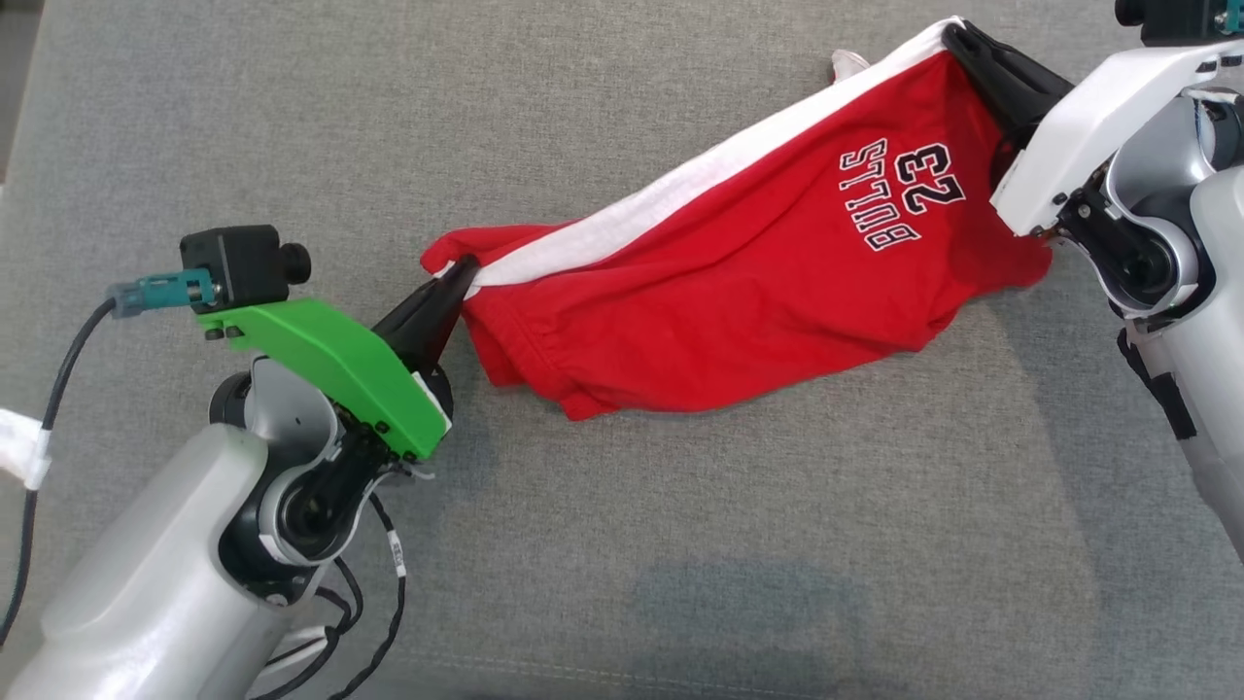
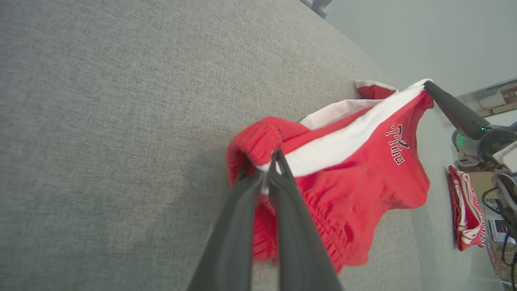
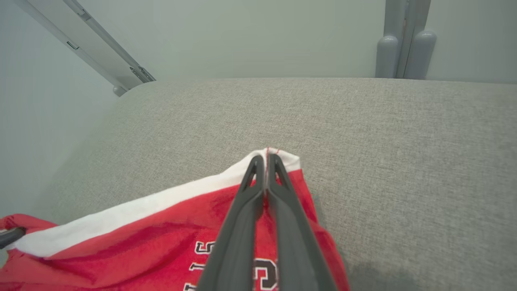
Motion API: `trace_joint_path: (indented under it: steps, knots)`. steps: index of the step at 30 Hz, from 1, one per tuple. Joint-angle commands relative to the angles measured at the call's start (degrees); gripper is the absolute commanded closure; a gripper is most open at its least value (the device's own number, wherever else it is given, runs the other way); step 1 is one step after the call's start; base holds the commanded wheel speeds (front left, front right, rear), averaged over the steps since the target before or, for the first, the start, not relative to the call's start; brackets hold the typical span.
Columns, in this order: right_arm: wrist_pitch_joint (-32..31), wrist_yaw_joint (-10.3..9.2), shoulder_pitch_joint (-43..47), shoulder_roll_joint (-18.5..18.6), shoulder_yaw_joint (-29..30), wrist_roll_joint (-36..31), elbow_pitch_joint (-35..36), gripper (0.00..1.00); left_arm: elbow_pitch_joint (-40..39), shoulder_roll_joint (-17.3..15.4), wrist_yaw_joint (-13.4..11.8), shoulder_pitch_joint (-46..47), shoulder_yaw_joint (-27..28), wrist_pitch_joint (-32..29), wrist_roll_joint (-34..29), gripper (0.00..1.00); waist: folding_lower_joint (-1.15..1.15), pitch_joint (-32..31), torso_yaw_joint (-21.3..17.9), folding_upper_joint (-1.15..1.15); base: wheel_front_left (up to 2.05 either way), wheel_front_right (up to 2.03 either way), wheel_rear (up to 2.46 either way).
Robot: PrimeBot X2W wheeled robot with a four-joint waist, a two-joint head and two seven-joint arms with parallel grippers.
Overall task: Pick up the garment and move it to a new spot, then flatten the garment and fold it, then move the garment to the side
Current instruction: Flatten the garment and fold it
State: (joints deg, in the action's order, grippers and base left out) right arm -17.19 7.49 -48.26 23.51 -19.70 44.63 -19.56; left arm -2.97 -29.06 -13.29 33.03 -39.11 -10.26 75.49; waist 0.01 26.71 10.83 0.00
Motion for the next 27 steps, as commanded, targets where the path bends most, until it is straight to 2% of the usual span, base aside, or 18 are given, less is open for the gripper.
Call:
trace_joint_path:
  steps: [1,7,8,9,10,11,12,13,16,17,19,23,27]
  knots:
    - [-0.1,-0.01,-0.98,0.27,-0.54,-0.16,-0.87,1.0,1.61,0.86,0.54,1.3,-0.02,0.01,0.36,1.0,-0.01,0.13,0.48,0.0,0.0,0.0,0.0]
    - [-0.09,-0.01,-2.86,1.57,-3.16,0.21,-3.37,1.0,7.75,3.25,2.26,2.53,-1.13,-0.34,0.53,1.0,-0.01,-0.5,1.1,0.0,0.0,0.0,0.0]
    - [0.15,-0.01,-2.92,1.81,-3.51,-0.21,-3.76,0.7,8.49,3.6,2.35,2.6,-1.16,-0.21,0.6,1.0,-0.01,-0.67,1.21,0.0,0.0,0.0,0.0]
    - [0.46,-0.01,-3.08,1.92,-3.88,-0.65,-4.13,0.29,9.07,3.87,2.47,2.63,-1.22,-0.09,0.62,1.0,-0.01,-0.87,1.28,0.0,0.0,0.0,0.0]
    - [0.53,-0.01,-3.19,1.94,-4.11,-0.73,-4.7,0.0,9.75,4.08,2.66,2.65,-1.3,0.08,0.56,0.87,-0.01,-1.12,1.33,0.0,0.0,0.0,0.0]
    - [0.53,-0.01,-3.38,2.01,-4.45,-0.94,-4.99,0.0,10.32,4.18,2.83,2.56,-1.51,0.15,0.39,0.69,-0.01,-1.42,1.35,0.0,0.0,0.0,0.0]
    - [0.48,-0.01,-3.52,2.13,-4.79,-1.07,-5.27,0.0,10.83,4.36,2.9,2.26,-1.73,0.18,0.33,0.46,-0.01,-1.82,1.35,0.0,0.0,0.0,0.0]
    - [0.21,-0.01,-3.63,2.21,-5.08,-1.03,-5.52,0.0,11.32,4.47,3.02,1.88,-1.92,0.21,0.32,0.38,-0.01,-2.23,1.3,0.0,0.0,0.0,0.0]
    - [-0.82,-0.01,-3.85,2.95,-6.1,-0.8,-5.15,0.0,12.45,4.62,3.27,0.46,-2.35,0.26,0.45,0.38,-0.01,-3.78,0.97,0.0,0.0,0.0,0.0]
    - [-1.42,-0.01,-3.97,3.2,-6.45,-0.47,-4.66,0.0,12.8,4.56,3.19,0.07,-2.37,0.49,0.5,0.34,-0.01,-4.31,0.8,0.0,0.0,0.0,0.0]
    - [-3.2,-0.01,-3.89,3.87,-7.08,0.47,-3.27,0.0,13.33,4.08,2.86,-0.51,-2.44,0.91,0.01,0.0,-0.01,-5.45,0.37,0.0,0.0,0.0,0.0]
    - [-8.07,-0.01,-2.99,6.54,-7.95,1.78,-0.28,0.0,13.38,2.57,2.3,-1.85,-2.21,2.76,-1.53,0.0,-0.01,-7.8,-0.61,0.0,0.0,0.0,0.0]
    - [-13.08,-0.01,-0.18,9.46,-8.02,0.89,0.27,0.0,11.53,-0.3,1.39,-2.71,-2.72,7.19,-6.71,0.0,-0.01,-10.19,-1.02,0.0,0.0,0.0,0.0]
